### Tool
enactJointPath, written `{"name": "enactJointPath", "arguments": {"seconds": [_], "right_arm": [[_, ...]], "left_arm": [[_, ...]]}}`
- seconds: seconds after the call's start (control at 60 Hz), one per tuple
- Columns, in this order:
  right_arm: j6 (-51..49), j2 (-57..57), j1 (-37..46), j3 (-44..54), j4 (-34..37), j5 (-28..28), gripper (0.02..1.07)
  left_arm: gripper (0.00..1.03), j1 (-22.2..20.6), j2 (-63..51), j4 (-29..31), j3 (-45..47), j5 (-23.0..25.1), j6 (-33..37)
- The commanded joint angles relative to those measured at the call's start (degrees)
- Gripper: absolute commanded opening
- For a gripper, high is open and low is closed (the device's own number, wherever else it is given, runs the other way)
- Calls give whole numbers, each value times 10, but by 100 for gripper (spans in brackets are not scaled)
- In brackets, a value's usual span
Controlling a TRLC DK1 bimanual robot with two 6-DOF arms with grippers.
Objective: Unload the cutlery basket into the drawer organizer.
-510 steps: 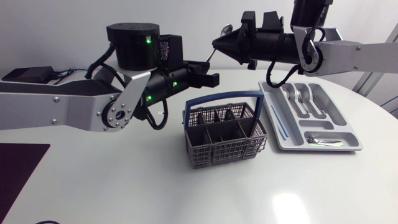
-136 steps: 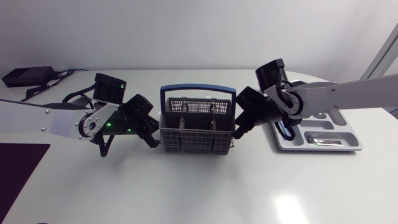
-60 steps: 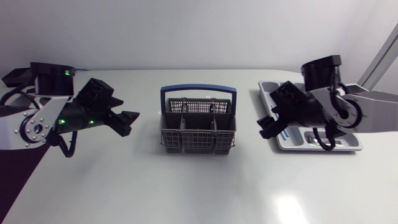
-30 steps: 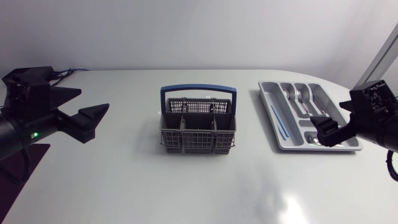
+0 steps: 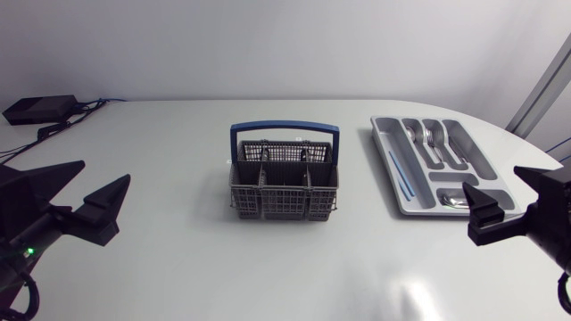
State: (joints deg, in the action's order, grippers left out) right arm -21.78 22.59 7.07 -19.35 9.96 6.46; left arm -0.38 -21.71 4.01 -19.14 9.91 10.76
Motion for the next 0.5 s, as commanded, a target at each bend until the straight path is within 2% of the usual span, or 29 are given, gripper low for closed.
{"name": "enactJointPath", "arguments": {"seconds": [0.0, 0.483], "right_arm": [[40, -26, -10, 32, -15, -9, 103], [178, -181, -57, 157, -81, -52, 103]], "left_arm": [[99, 4, 26, -12, 31, -11, -24], [99, 4, 184, -35, 163, -84, -93]]}}
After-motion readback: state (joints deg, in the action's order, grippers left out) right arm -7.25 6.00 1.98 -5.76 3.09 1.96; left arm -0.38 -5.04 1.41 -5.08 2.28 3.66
